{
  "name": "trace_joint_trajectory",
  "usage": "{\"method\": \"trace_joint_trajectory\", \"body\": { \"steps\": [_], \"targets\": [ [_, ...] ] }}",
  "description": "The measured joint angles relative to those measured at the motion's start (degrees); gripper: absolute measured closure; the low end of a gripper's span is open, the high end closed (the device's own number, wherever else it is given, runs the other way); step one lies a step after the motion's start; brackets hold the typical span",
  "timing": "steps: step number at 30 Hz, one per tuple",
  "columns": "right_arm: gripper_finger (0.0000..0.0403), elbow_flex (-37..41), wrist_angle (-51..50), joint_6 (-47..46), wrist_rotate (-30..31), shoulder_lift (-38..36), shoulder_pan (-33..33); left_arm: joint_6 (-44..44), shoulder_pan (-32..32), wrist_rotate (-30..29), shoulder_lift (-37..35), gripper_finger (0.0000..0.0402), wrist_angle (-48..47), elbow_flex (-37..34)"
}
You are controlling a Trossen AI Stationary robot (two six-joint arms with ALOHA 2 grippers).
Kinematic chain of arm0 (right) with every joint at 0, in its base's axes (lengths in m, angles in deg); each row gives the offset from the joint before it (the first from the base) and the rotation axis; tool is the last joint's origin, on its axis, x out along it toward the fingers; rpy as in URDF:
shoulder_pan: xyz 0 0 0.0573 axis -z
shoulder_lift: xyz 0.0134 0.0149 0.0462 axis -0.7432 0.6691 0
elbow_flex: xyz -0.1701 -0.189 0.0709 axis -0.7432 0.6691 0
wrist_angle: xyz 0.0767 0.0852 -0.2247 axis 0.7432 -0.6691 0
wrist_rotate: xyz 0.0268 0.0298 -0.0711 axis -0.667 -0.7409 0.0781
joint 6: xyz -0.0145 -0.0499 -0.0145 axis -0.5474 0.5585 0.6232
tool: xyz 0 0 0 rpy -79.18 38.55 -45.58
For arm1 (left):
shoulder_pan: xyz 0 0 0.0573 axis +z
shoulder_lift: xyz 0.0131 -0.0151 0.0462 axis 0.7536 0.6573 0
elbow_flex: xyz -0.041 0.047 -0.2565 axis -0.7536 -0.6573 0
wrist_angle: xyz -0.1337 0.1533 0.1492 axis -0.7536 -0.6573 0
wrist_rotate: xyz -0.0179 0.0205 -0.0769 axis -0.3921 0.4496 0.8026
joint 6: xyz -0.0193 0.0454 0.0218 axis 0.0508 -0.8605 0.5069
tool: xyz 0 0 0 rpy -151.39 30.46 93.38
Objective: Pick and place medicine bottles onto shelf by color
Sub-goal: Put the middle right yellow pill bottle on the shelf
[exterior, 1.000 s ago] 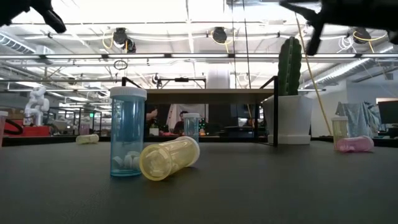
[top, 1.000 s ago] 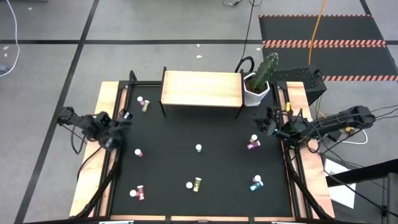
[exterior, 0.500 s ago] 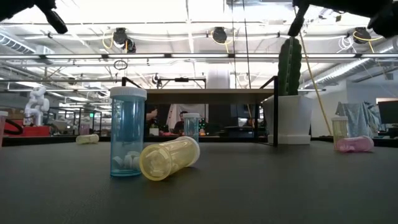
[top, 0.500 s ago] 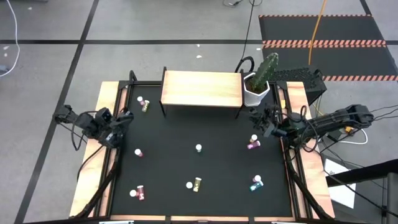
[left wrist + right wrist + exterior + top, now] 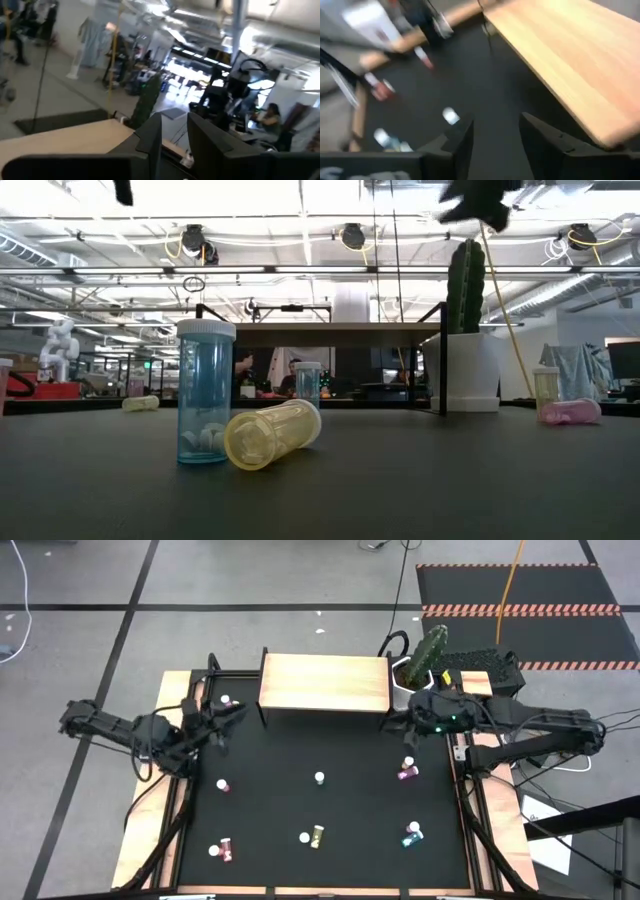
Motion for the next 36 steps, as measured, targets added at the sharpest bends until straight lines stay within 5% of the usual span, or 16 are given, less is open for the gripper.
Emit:
{"method": "trace_joint_trajectory", "body": {
  "steps": [5, 12, 17, 22, 28, 36],
  "targets": [
    [0.0232, 1.1, -13.0, 3.3, -0.4, 0.2, 1.4, 5.1, 3.4, 0.2, 9.2, 0.0309, -10.9, 7.8],
    [0.0231, 12.3, -13.5, -1.8, -5.1, 0.4, 0.0, 9.5, 7.7, 2.3, 15.7, 0.0309, -20.6, 14.1],
    [0.0223, 17.1, -13.5, -1.5, -7.9, 0.6, -1.7, 8.4, 12.3, 9.2, 14.8, 0.0306, -29.0, 16.7],
    [0.0182, 14.8, -14.9, -3.1, -11.2, 2.9, -3.2, 5.6, 18.0, 13.4, 13.4, 0.0255, -34.8, 19.0],
    [0.0148, 9.1, -17.7, 1.8, -7.4, 8.5, -3.5, -1.0, 23.7, 13.8, 12.1, 0.0195, -36.9, 20.2],
    [0.0148, 13.4, -14.8, 5.9, -3.6, 11.9, -3.5, -8.8, 27.0, 15.7, 12.7, 0.0188, -38.4, 20.1]
  ]
}}
